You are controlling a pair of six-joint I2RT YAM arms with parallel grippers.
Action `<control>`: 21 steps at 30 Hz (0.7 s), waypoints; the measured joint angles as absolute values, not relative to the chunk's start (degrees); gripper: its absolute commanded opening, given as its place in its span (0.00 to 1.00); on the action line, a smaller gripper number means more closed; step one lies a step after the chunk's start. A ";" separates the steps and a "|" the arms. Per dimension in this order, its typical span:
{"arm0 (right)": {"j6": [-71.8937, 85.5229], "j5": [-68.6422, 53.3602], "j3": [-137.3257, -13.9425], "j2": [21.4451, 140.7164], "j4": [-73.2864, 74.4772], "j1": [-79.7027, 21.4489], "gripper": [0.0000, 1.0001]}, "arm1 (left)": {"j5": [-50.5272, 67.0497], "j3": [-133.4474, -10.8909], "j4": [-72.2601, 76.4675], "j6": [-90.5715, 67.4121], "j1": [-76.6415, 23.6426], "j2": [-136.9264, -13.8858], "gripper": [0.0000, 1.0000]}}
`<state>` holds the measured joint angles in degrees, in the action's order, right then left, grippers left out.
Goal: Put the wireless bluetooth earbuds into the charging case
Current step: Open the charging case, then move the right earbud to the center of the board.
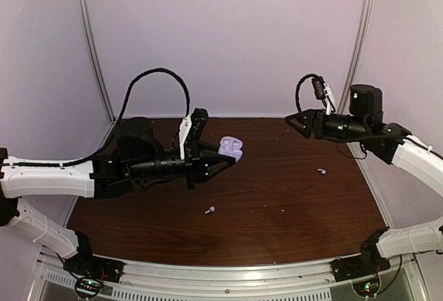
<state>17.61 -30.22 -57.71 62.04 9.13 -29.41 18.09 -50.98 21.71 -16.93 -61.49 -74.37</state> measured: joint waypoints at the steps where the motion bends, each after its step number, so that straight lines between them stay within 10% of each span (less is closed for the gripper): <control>1: 17.43 -29.54 -57.45 62.72 10.96 -26.33 0.68 | 18.00 -50.98 21.69 -17.15 -61.32 -74.28 0.00; 9: 16.19 -26.13 -49.12 69.47 18.76 -5.58 0.65 | 16.69 -50.76 21.69 -18.65 -60.88 -74.13 0.00; 21: 12.97 -17.72 -44.91 77.84 17.91 -0.93 0.56 | 16.29 -49.93 20.88 -18.76 -59.92 -74.11 0.00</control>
<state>12.97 -17.72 -44.91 77.84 17.91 -0.93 16.29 -49.93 20.88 -18.76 -59.92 -74.11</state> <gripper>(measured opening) 0.579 0.189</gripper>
